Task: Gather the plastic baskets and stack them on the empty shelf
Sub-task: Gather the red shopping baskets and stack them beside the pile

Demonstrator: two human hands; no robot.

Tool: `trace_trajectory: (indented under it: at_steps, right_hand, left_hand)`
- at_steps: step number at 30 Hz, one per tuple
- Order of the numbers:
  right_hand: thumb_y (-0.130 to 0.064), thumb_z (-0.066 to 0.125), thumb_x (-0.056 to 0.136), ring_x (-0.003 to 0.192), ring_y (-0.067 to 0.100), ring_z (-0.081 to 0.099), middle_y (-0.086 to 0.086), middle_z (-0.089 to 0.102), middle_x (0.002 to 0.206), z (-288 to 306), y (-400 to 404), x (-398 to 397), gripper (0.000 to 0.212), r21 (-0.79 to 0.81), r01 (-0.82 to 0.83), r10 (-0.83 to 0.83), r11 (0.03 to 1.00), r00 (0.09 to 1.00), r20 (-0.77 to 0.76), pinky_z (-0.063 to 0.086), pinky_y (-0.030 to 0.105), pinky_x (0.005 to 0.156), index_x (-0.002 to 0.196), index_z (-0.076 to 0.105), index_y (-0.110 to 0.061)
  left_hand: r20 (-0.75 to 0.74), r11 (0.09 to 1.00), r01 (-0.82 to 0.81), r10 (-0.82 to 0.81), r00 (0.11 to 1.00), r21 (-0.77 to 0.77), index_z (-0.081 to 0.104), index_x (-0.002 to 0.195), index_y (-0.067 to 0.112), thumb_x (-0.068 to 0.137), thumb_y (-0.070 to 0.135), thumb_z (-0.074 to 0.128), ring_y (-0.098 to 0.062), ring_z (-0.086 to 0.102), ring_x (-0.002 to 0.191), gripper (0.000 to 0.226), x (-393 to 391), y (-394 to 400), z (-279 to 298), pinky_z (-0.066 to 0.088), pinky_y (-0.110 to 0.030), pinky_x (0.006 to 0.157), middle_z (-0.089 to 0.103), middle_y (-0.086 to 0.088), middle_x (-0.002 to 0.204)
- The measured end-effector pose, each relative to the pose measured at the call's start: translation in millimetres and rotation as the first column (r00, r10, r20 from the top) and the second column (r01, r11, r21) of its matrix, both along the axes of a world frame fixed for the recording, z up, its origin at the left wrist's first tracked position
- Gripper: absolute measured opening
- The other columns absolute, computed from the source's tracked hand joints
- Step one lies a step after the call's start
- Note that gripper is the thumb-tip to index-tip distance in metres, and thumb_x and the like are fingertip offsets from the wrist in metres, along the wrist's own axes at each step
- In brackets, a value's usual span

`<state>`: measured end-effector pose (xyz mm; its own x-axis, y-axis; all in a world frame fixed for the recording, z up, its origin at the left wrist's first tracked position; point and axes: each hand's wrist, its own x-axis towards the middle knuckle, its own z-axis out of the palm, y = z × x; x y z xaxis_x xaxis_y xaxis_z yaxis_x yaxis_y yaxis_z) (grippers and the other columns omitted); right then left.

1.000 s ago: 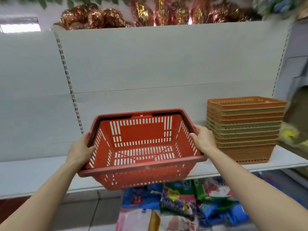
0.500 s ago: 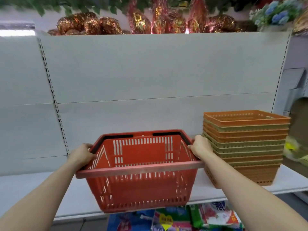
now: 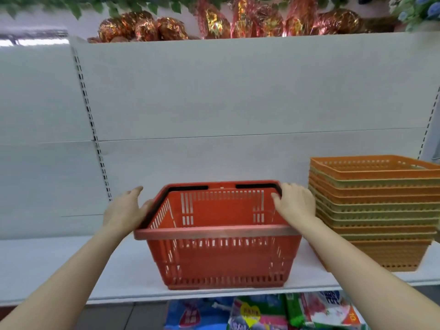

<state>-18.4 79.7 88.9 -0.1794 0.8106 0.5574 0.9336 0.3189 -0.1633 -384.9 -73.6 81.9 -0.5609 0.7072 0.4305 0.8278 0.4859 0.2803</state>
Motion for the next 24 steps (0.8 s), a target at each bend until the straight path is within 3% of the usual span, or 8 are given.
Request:
trace_trajectory:
  at_steps: [3,6,10,14,19,21,24]
  right_hand:
    - [-0.044,0.055,0.09,0.106,0.031,0.06,0.009,0.067,0.111,-0.7,-30.5,-25.2,0.042,0.105,-0.169,0.175,0.98,0.983,-0.047,0.042,0.041,0.092,0.117,0.063,-0.013]
    - [-0.047,0.063,0.084,0.102,0.032,0.061,0.01,0.068,0.108,-3.6,-69.6,-52.4,0.051,0.148,-0.266,0.278,0.953,0.958,-0.065,0.044,0.044,0.09,0.118,0.064,-0.009]
    - [-0.046,0.068,0.081,0.099,0.029,0.063,0.009,0.069,0.106,-11.7,-129.5,-86.1,0.05,0.247,-0.384,0.412,0.89,0.908,-0.076,0.046,0.042,0.089,0.115,0.066,-0.008]
    - [-0.042,0.067,0.083,0.097,0.026,0.062,0.006,0.068,0.105,-25.9,-194.7,-122.6,0.046,0.274,-0.482,0.519,0.833,0.851,-0.082,0.046,0.039,0.087,0.115,0.066,-0.009]
    - [-0.043,0.059,0.08,0.084,0.03,0.061,0.008,0.067,0.093,-60.9,-273.1,-181.0,0.045,0.213,-0.591,0.614,0.778,0.787,-0.062,0.047,0.04,0.076,0.107,0.066,-0.007]
    - [-0.041,0.061,0.079,0.084,0.031,0.062,0.008,0.068,0.092,-79.9,-307.4,-204.9,0.045,0.187,-0.644,0.664,0.742,0.743,-0.08,0.048,0.039,0.076,0.107,0.067,-0.007]
    - [-0.039,0.062,0.078,0.086,0.033,0.062,0.01,0.068,0.092,-110.1,-362.7,-241.0,0.044,0.136,-0.718,0.73,0.683,0.679,-0.083,0.05,0.041,0.077,0.106,0.067,-0.006]
  left_hand:
    - [-0.228,0.99,0.059,-0.029,0.973,0.125,0.058,0.135,0.01,0.088,0.044,0.068,-0.039,0.06,0.105,0.059,7.8,-34.9,-2.1,0.048,-0.048,0.085,0.065,-0.013,0.12]
    - [-0.34,0.983,0.101,-0.043,0.939,0.153,0.064,0.125,0.005,0.08,0.038,0.077,-0.037,0.06,0.094,0.057,11.0,-75.1,-8.9,0.049,-0.048,0.081,0.063,-0.013,0.111]
    - [-0.408,0.968,0.132,-0.035,0.912,0.213,0.064,0.122,0.006,0.084,0.042,0.065,-0.035,0.058,0.096,0.053,12.0,-135.8,-21.2,0.049,-0.048,0.083,0.061,-0.013,0.108]
    - [-0.408,0.979,0.089,-0.007,0.913,0.183,0.065,0.12,0.004,0.084,0.047,0.047,-0.037,0.059,0.096,0.059,-2.8,-210.9,-38.9,0.049,-0.048,0.08,0.062,-0.014,0.107]
    - [-0.39,0.989,-0.017,0.075,0.918,0.15,0.064,0.122,0.006,0.082,0.041,0.056,-0.037,0.059,0.098,0.053,-32.3,-313.2,-69.2,0.048,-0.048,0.084,0.062,-0.014,0.112]
    - [-0.372,0.99,-0.069,0.111,0.921,0.123,0.063,0.123,0.005,0.082,0.035,0.064,-0.037,0.058,0.098,0.051,-44.4,-355.5,-84.7,0.047,-0.047,0.084,0.062,-0.015,0.113]
    - [-0.326,0.984,-0.149,0.172,0.93,0.094,0.064,0.121,0.006,0.079,0.037,0.059,-0.035,0.058,0.095,0.052,-61.9,-418.8,-112.1,0.046,-0.046,0.082,0.061,-0.013,0.112]
